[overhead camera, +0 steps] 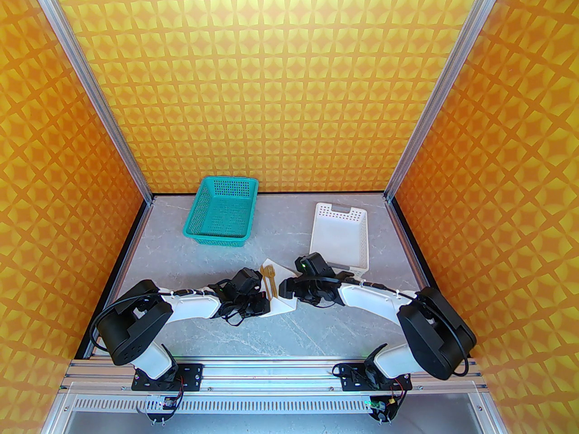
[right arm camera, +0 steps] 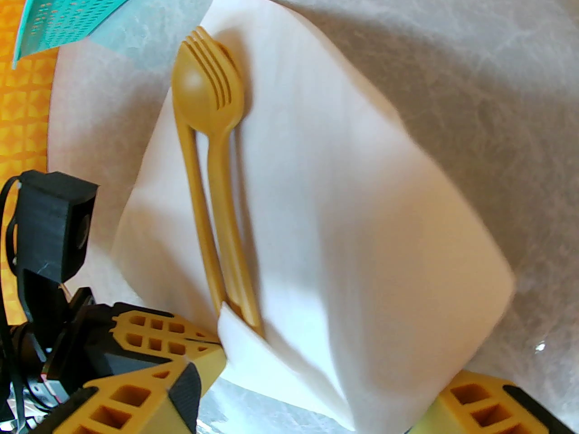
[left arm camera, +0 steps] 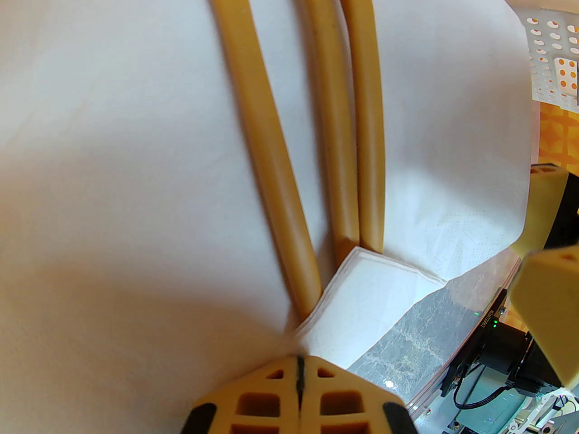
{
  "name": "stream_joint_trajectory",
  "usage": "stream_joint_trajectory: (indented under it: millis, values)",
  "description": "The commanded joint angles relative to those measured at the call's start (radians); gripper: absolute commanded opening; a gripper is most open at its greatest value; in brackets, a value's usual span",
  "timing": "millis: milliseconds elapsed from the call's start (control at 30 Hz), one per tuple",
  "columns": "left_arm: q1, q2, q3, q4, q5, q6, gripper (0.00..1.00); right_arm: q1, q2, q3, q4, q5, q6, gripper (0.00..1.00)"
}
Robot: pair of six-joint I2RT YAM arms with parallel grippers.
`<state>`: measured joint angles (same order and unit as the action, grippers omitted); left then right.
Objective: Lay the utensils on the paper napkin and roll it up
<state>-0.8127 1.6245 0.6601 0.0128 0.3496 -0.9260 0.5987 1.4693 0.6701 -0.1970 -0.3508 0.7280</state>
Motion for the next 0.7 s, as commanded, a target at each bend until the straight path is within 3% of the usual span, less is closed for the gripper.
stream_joint_trajectory:
  millis: [0, 200, 533, 667]
  values:
    - [-0.003, 0.004, -0.007, -0.039, -0.031, 0.006, 0.01, 0.004, -0.012, -0.009, 0.073, 0.001, 0.02, 0.77]
    - [-0.003, -0.003, -0.01, -0.04, -0.032, 0.004, 0.02, 0.004, -0.045, 0.013, 0.047, 0.096, -0.036, 0.77]
    - [-0.003, -0.003, -0.01, -0.044, -0.034, 0.004, 0.02, 0.004, -0.111, 0.028, 0.039, 0.136, -0.059, 0.75]
    - [-0.003, -0.001, -0.008, -0.045, -0.034, 0.006, 0.02, 0.004, -0.118, 0.047, -0.018, 0.166, -0.077, 0.67]
